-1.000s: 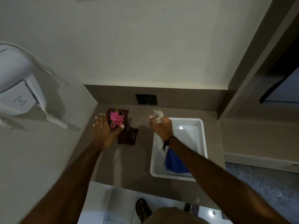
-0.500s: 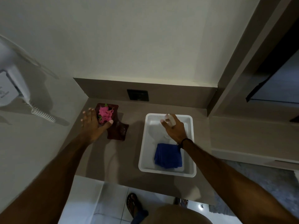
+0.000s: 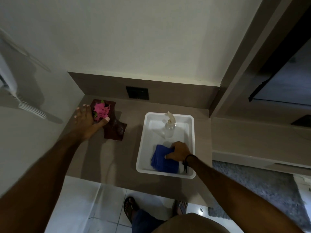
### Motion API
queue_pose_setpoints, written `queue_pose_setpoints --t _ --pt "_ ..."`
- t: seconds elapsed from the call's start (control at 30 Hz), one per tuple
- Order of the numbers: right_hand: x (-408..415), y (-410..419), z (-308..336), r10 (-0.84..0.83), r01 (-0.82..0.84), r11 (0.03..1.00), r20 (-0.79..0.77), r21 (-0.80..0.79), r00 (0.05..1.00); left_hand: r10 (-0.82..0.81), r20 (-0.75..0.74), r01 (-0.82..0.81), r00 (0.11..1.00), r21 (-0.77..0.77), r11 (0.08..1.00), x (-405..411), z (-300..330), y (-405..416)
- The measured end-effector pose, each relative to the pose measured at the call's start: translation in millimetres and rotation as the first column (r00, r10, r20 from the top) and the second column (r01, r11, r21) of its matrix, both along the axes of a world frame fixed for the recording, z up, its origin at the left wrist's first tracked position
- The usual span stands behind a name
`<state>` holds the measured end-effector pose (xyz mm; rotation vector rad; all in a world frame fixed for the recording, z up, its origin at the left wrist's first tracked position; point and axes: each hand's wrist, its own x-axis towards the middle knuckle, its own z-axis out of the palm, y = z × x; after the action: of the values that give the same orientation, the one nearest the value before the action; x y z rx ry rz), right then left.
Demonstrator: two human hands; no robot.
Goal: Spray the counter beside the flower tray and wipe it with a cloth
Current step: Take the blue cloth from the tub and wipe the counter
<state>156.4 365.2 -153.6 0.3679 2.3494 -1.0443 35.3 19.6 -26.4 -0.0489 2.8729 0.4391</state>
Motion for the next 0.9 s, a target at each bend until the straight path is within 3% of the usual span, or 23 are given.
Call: queue_pose_setpoints --t 0.17,0.3,0.4,0.53,0.67,0.77,0.9 --pt "-13.7 -27.4 28.9 -0.17 0.175 0.927 0.045 -0.333 0.985 -0.007 0.001 0.007 1.0 -0.01 1.0 3.0 5.5 2.9" --pt "-34.9 -72.0 52.1 -0.482 0.429 0.724 0.048 -0.54 0.875 -0.006 0.029 0.007 1.0 -0.032 0.999 4.8 11.9 6.8" --pt "-61.8 -110.6 74.3 -0.565 0.499 0.613 0.102 -0.613 0.819 -0.001 0.039 0.001 0.999 -0.022 1.0 7.2 16.7 10.1" --pt "-92.5 -161.9 94.2 -0.579 0.448 0.652 -0.021 -0.612 0.815 -0.002 -0.005 0.002 1.0 -0.008 1.0 8.5 18.6 10.3" --pt "-101.1 -194.9 88.2 -0.583 0.437 0.617 -0.007 -0.655 0.812 -0.028 -0.064 0.027 0.998 -0.017 1.0 6.4 11.0 7.1" --pt "-100.4 -207.3 69.8 -0.515 0.422 0.701 0.0 -0.575 0.857 -0.003 -0.096 0.005 0.995 0.021 1.0 3.3 2.3 4.6" --pt "-102.8 -215.0 41.8 -0.466 0.4 0.842 -0.114 -0.363 0.877 -0.003 -0.077 0.008 0.997 0.057 0.998 2.0 -8.0 -1.1"
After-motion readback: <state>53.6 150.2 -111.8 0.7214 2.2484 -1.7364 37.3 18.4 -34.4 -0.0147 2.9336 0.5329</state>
